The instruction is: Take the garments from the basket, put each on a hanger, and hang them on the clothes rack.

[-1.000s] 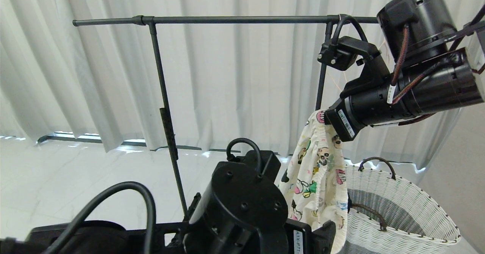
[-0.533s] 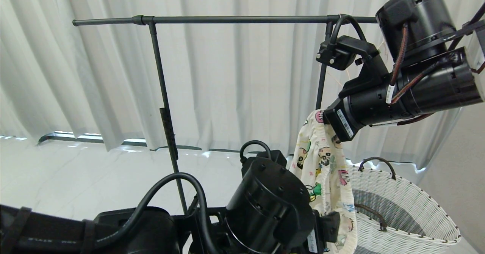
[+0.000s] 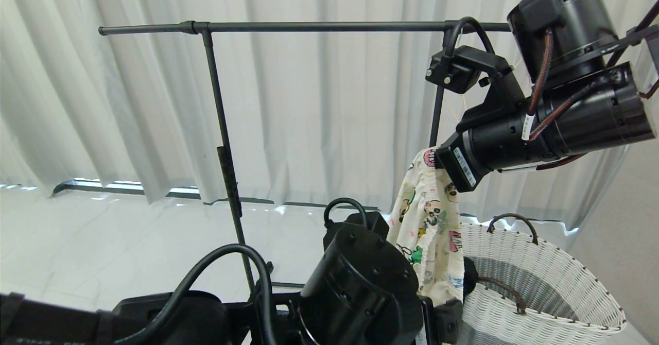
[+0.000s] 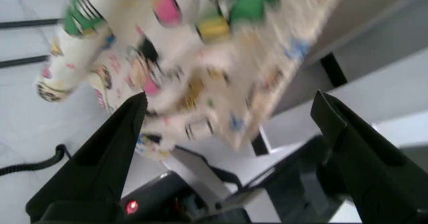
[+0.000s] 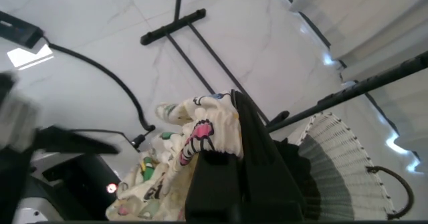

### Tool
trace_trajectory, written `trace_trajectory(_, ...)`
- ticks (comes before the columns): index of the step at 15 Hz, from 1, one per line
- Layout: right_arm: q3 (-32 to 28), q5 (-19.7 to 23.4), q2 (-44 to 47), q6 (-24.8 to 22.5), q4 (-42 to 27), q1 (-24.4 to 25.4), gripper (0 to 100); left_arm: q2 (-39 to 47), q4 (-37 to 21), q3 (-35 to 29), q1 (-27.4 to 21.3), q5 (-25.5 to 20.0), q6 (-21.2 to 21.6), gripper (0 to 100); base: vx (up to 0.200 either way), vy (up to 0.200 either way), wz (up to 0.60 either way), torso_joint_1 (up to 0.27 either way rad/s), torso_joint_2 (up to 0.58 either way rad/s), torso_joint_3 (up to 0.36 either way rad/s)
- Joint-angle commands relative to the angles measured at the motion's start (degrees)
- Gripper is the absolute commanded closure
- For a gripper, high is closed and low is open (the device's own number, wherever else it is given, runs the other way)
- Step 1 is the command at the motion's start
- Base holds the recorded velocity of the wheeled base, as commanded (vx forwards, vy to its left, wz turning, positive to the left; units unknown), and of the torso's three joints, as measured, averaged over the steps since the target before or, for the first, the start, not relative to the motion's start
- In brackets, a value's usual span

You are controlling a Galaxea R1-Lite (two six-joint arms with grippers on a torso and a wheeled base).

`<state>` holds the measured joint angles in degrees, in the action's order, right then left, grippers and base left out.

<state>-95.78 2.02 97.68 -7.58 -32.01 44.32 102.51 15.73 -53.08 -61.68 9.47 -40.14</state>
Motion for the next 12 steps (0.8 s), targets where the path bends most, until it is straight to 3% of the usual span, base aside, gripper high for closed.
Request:
trace_trajectory(1, 0.07, 0.0, -0.83, 0.64, -0.07, 1.03, 100, 3.4, 0.01, -2.82, 2.09, -0.16, -1.16, 0, 0.0, 0.0, 0.0, 0.0, 0.0, 0.0)
trace_trajectory(4, 0.42, -1.76, -1.62, 1.25, -0.07, 1.2, 100, 6.56, -0.08, -2.21, 1.74, -0.16, -1.34, 0, 0.0, 0.0, 0.0, 0.0, 0.0, 0.0)
trace_trajectory(6, 0.51, -2.81, -1.62, 1.43, -0.07, -1.08, 100, 4.89, -0.08, 3.24, 1.22, 0.02, -0.02, 0, 0.0, 0.0, 0.0, 0.0, 0.0, 0.0)
trace_trajectory(10, 0.51, -2.81, -1.71, 1.34, -0.07, -3.37, 100, -1.7, -0.08, 10.71, 0.78, -0.16, 6.83, 0, 0.0, 0.0, 0.0, 0.0, 0.0, 0.0)
trace_trajectory(12, 0.6, -2.81, -2.23, 1.34, -0.16, -3.37, 100, -1.61, -0.08, 12.47, 0.78, -0.16, 8.06, 0, 0.0, 0.0, 0.0, 0.0, 0.0, 0.0)
